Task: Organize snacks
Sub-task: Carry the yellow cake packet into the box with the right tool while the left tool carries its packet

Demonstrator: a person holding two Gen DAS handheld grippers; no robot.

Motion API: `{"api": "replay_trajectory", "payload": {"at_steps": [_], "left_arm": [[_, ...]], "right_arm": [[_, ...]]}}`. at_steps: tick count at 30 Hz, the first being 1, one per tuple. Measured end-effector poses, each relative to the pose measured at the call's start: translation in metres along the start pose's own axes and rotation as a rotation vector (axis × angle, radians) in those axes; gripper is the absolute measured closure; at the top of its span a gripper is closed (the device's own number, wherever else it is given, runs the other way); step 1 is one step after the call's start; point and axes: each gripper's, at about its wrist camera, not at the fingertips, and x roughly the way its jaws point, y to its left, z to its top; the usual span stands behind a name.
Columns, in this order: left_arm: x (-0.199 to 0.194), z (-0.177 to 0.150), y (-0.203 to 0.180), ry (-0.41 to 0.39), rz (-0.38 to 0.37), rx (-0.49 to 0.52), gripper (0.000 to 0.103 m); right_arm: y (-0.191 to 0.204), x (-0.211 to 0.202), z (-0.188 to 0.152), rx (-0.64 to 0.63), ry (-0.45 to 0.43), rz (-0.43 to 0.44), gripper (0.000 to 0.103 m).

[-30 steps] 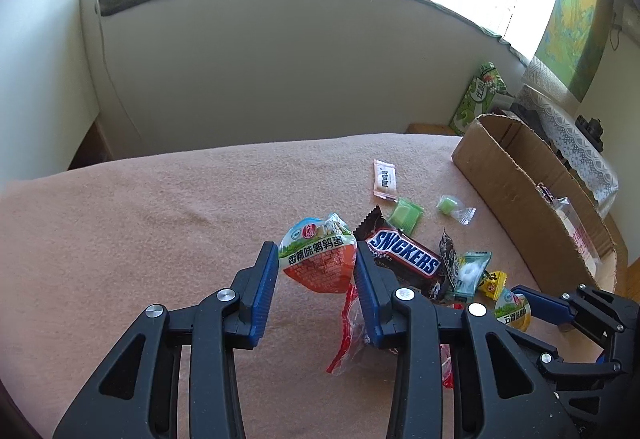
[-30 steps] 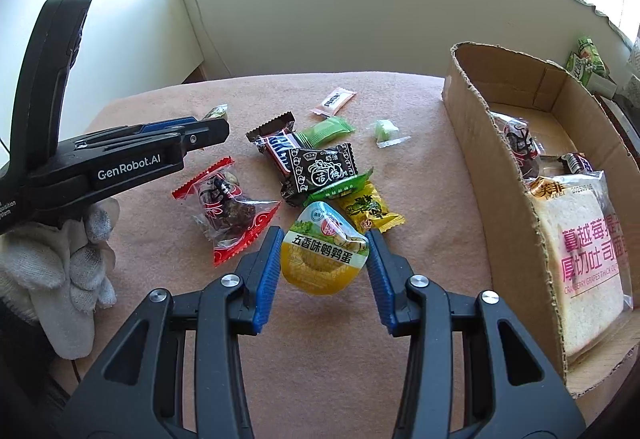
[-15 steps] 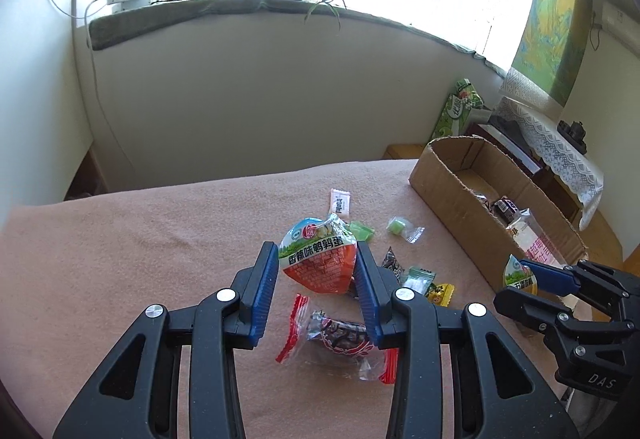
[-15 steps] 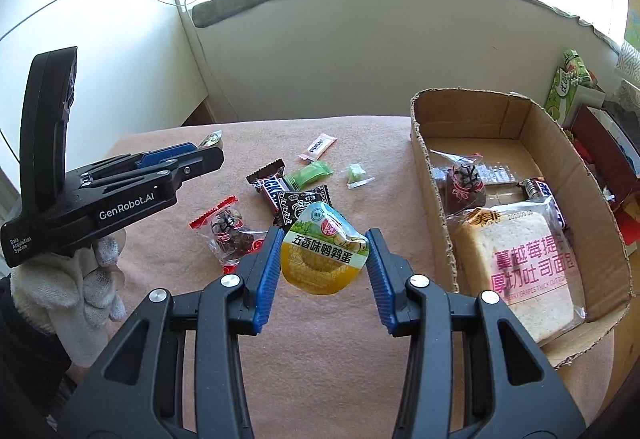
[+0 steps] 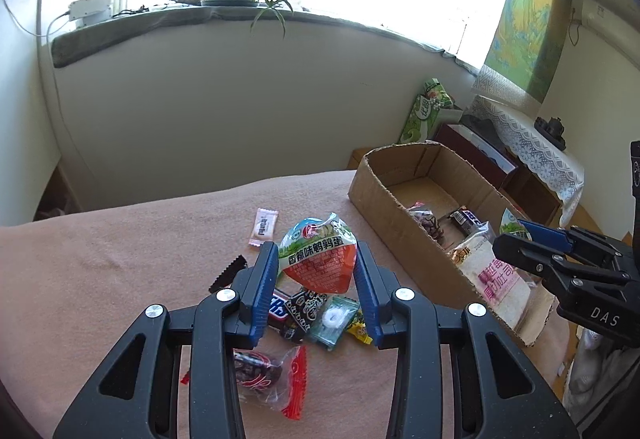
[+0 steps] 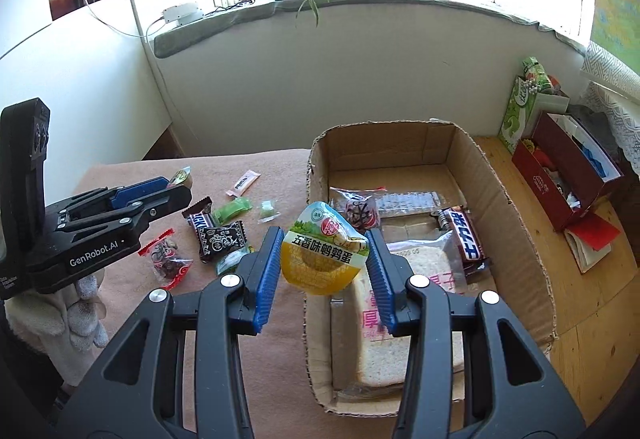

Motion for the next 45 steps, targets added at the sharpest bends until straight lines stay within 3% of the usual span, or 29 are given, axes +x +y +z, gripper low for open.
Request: {"api": "replay_trajectory", "payload": {"at_steps": [27, 37, 45], "left_arm": [[0.05, 0.03, -0.082, 0.01, -0.023, 0.076, 0.066], [0.065, 0.033, -0.108, 0.02, -0.017, 0.121, 0.066], [0.074, 0.036, -0.111, 0.03, -0.009, 0.101, 0.066]], "right_arm": [[-0.104, 0.023, 0.035, 0.086, 0.004, -0.051, 0.06], [-0.127, 0.037, 0.035, 0.121, 0.023, -0.039, 0.059], [-0.134, 0.044, 0.037, 0.118, 0.03, -0.036, 0.059]]}}
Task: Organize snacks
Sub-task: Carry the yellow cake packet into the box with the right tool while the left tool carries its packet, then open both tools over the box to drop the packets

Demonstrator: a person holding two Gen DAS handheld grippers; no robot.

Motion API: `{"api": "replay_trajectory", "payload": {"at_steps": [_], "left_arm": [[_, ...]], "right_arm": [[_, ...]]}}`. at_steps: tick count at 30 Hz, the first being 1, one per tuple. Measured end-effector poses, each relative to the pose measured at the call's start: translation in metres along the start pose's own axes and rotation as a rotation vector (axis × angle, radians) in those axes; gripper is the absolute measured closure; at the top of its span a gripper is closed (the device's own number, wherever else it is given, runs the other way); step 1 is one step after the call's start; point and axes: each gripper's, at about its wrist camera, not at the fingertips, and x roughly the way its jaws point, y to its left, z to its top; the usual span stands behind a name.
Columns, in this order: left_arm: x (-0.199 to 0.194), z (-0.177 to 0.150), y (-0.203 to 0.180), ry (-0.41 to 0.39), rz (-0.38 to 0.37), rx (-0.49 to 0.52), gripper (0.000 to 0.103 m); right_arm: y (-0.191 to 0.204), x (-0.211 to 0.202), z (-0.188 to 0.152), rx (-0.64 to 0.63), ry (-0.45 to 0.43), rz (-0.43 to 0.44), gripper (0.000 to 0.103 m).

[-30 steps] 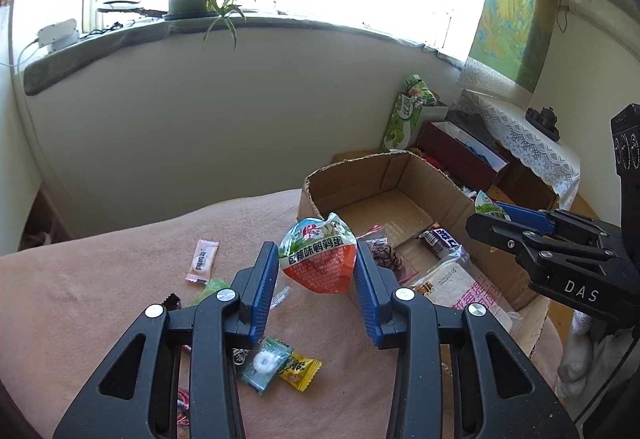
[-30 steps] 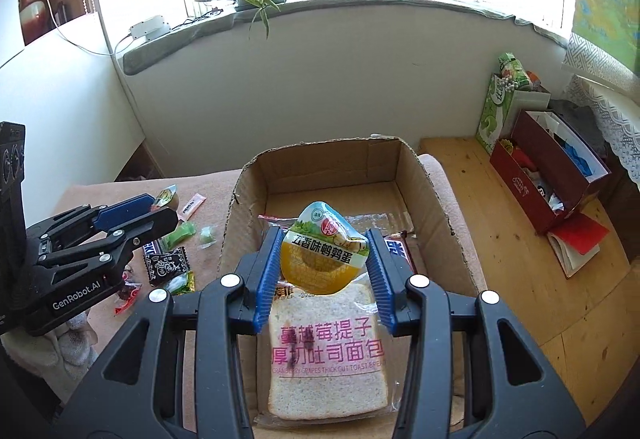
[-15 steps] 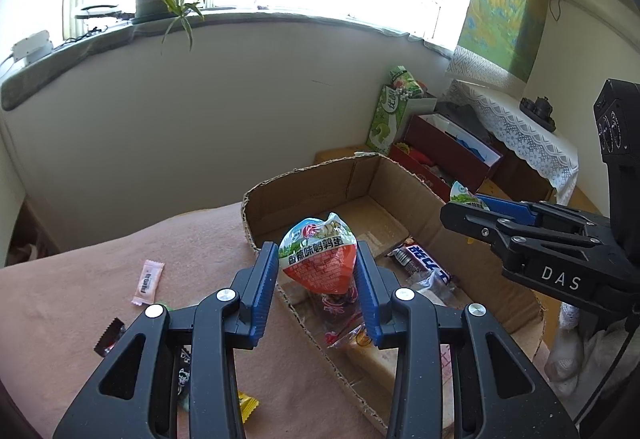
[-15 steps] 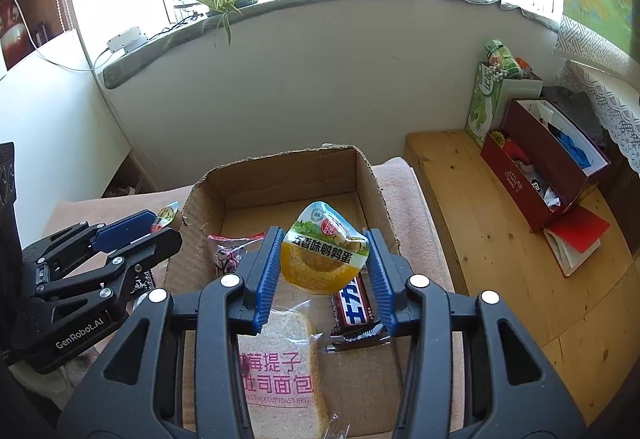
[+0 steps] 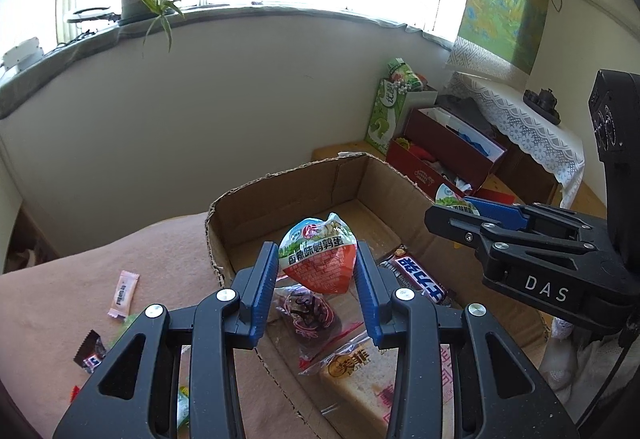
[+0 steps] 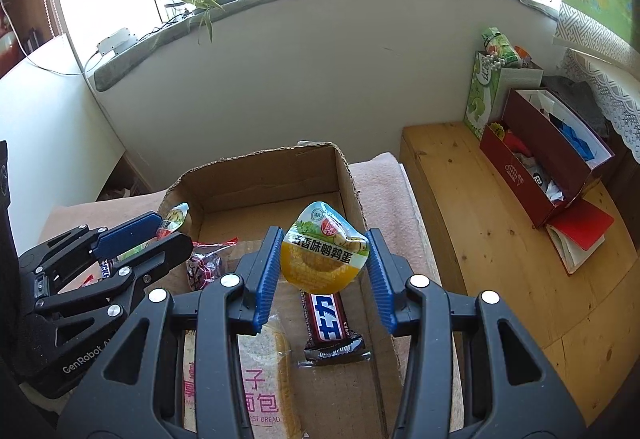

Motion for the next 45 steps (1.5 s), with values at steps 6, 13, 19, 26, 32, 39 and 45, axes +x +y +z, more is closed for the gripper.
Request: {"api": "replay_trajectory", "payload": {"at_steps": [6, 13, 19, 26, 32, 39, 45], "left_arm": [[0.002, 0.001, -0.001, 0.009, -0.006, 0.0, 0.066], [0.001, 0.002, -0.002, 0.004, -0.003, 0.007, 0.061], [-0.003, 0.0, -0.002, -0.002, 0.001, 0.009, 0.057], [-0.014, -0.001, 0.0, -0.017, 0.002, 0.007, 0.057], [-0.03, -0.003, 0.002, -0.038, 0.003, 0.005, 0.056], [-0.053, -0.008, 0.006, -0.067, 0.005, 0.007, 0.055], [-0.073, -0.015, 0.016, -0.095, 0.014, -0.002, 0.055]], "right_arm": [[-0.001, 0.003, -0.001, -0.006, 0.009, 0.008, 0.059], [0.0, 0.001, -0.002, -0.009, 0.004, -0.003, 0.051], [-0.003, -0.004, -0.002, -0.002, -0.009, -0.021, 0.037], [-0.003, -0.016, -0.003, -0.002, -0.024, -0.041, 0.03], [0.006, -0.028, -0.006, -0.015, -0.032, -0.04, 0.028], [0.026, -0.045, -0.012, -0.039, -0.049, -0.028, 0.027], [0.046, -0.06, -0.017, -0.065, -0.063, -0.013, 0.027]]}}
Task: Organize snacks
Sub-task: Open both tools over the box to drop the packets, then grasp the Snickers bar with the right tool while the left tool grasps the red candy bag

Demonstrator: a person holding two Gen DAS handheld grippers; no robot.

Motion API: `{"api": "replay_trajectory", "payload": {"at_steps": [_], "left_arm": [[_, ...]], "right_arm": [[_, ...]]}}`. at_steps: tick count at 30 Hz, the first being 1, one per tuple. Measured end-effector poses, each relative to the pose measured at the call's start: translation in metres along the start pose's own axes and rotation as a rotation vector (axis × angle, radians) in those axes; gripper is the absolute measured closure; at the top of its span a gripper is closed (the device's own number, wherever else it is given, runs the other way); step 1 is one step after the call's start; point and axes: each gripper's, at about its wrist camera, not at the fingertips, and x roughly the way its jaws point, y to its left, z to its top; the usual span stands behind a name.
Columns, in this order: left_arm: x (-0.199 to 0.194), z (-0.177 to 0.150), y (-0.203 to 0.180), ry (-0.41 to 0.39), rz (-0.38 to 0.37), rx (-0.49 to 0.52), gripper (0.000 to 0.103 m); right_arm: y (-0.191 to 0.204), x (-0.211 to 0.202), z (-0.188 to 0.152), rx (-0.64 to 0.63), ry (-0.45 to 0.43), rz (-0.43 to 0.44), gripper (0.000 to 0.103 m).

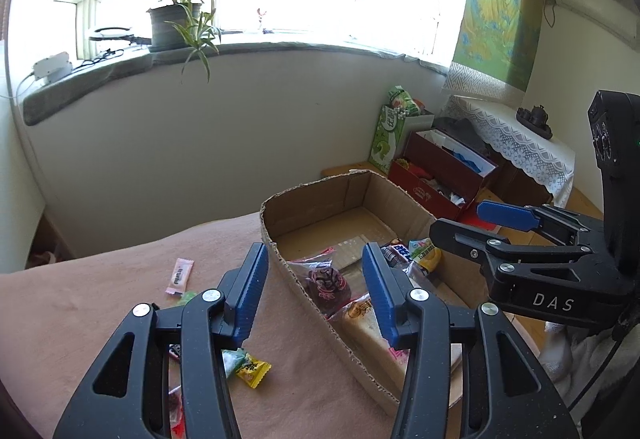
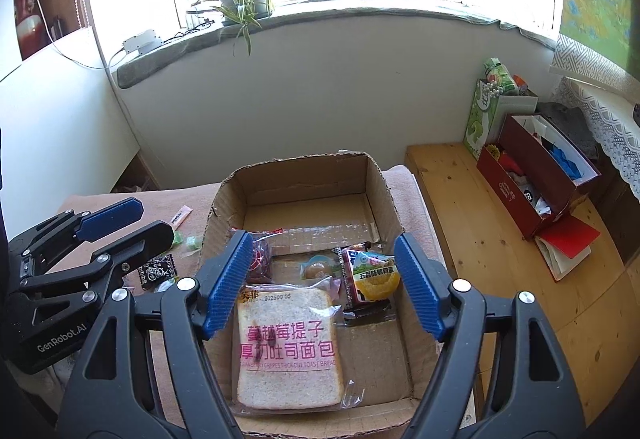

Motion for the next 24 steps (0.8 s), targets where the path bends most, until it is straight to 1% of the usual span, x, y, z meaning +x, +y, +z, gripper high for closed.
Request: {"api": "replay_trajectory", "payload": {"at_steps": [2, 6, 13, 17, 22, 24], "left_arm": [[-0.008, -0.003, 0.007, -0.005, 0.006, -0.005, 0.051], [-0.022, -0.013, 0.026, -0.008, 0.029, -0.018, 0.05], [-0.042, -0.031, 0.072, 0.007, 0.079, -0.088, 0.048], [-0.05, -0.047, 0.096, 0.02, 0.113, -0.127, 0.045], [-0.052, -0.069, 0.115, 0.053, 0.119, -0.163, 0.043], [-0.05, -0.075, 0.12, 0.068, 0.106, -0.175, 0.042]], "right_arm": [[0.008, -0.004, -0.002, -0.009, -0.002, 0.008, 0.027], [0.027, -0.01, -0.007, -0.028, -0.002, 0.03, 0.027], [0.062, -0.014, -0.016, -0.066, 0.005, 0.086, 0.027], [0.085, -0.009, -0.02, -0.086, 0.027, 0.133, 0.027], [0.115, 0.006, -0.026, -0.109, 0.067, 0.182, 0.027], [0.125, 0.014, -0.027, -0.114, 0.087, 0.193, 0.027]]}}
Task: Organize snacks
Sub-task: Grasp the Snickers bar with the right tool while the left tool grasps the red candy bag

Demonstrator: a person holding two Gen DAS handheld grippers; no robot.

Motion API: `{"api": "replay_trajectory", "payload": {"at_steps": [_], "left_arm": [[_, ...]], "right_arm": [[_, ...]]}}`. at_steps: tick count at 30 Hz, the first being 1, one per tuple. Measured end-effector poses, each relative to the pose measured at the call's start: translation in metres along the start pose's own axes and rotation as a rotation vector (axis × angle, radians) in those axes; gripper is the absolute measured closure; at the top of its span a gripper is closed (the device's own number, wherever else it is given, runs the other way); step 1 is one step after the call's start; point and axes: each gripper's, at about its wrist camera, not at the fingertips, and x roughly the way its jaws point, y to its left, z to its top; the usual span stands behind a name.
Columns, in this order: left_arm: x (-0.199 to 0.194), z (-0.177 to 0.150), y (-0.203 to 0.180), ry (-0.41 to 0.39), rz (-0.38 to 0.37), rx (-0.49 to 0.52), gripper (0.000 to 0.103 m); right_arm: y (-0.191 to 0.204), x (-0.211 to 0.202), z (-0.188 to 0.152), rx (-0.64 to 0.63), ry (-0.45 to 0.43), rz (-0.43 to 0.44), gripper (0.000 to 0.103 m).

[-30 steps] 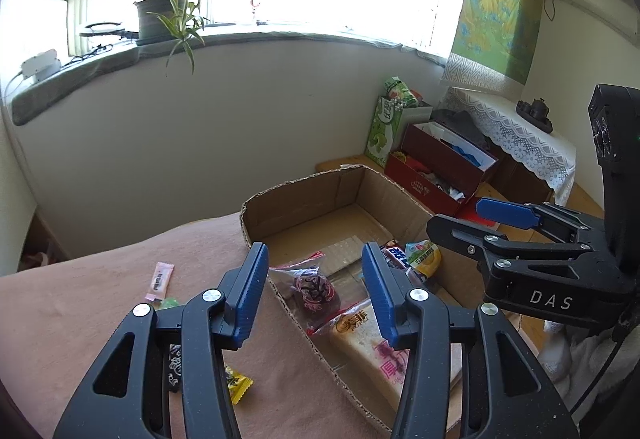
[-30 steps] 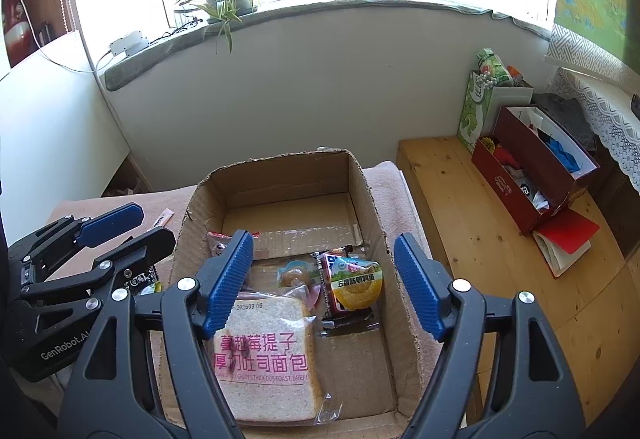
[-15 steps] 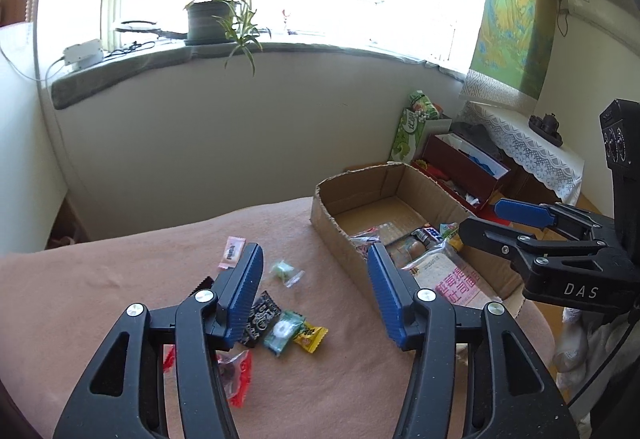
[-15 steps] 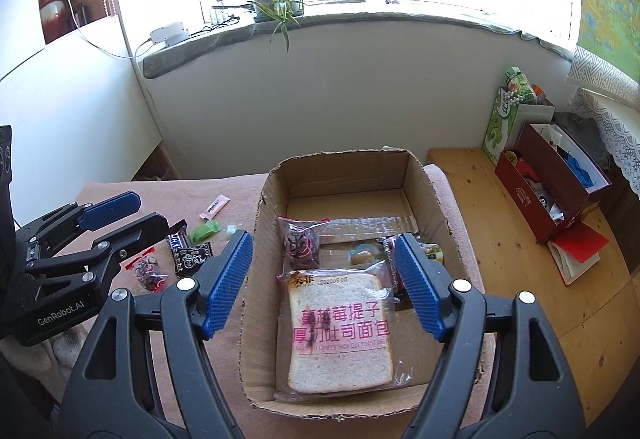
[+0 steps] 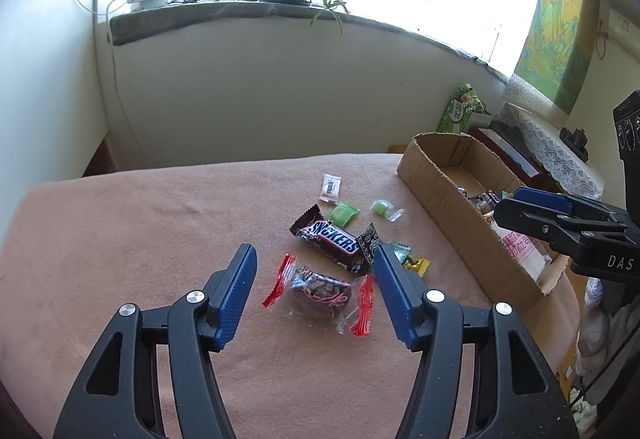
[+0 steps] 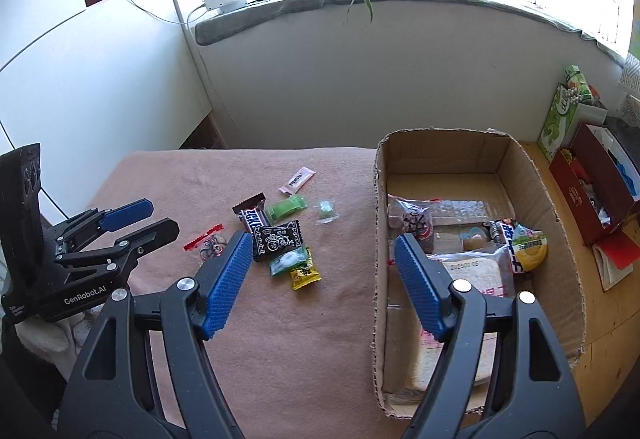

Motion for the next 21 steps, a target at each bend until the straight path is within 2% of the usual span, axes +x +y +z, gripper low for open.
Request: {"api": "replay_trajectory", "payload": {"at_steps": [7, 11, 16, 21], "left_arm": [[0.015, -0.019, 0.001, 0.05, -0.037, 0.027, 0.034], [0.025, -0.024, 0.003, 0.073, -0.043, 0.036, 0.033], [0.034, -0.025, 0.011, 0.094, -0.05, 0.018, 0.033], [0.04, -0.023, 0.012, 0.091, -0.047, 0.011, 0.033]], "right_arm": [[0.018, 0.041, 0.008, 0.006, 0.096, 0.044, 0.027], [0.021, 0.069, 0.012, 0.053, 0.172, 0.07, 0.027], [0.022, 0.094, 0.019, 0.102, 0.214, 0.109, 0.027], [0.038, 0.12, 0.028, 0.047, 0.246, 0.109, 0.027]]}}
